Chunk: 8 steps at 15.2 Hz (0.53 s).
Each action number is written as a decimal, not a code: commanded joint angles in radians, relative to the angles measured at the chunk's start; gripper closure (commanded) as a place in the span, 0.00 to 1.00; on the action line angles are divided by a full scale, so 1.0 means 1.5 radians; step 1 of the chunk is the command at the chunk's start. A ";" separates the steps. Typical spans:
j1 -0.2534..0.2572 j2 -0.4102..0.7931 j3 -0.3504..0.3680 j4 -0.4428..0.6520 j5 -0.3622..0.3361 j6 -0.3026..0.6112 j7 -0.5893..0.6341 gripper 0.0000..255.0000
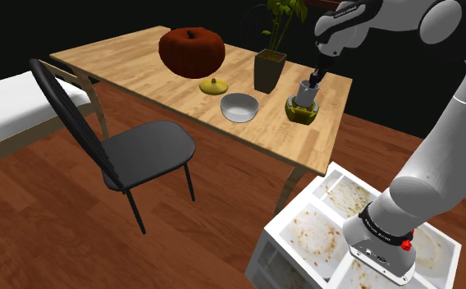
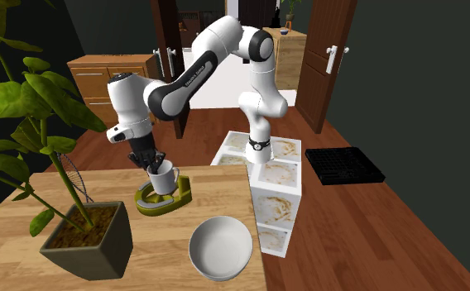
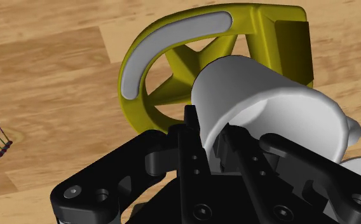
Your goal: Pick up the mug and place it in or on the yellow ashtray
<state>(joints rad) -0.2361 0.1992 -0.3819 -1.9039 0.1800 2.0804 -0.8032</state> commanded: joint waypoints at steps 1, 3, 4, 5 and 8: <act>0.000 0.001 0.000 -0.002 0.001 0.003 0.000 1.00; 0.000 0.001 0.000 -0.002 0.001 0.003 0.000 1.00; 0.000 0.001 0.000 -0.002 0.001 0.003 0.000 1.00; 0.000 0.001 0.000 -0.002 0.001 0.003 0.000 1.00; 0.000 0.001 0.000 -0.002 0.001 0.003 0.000 0.00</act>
<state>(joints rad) -0.2357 0.2004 -0.3813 -1.9063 0.1809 2.0846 -0.8033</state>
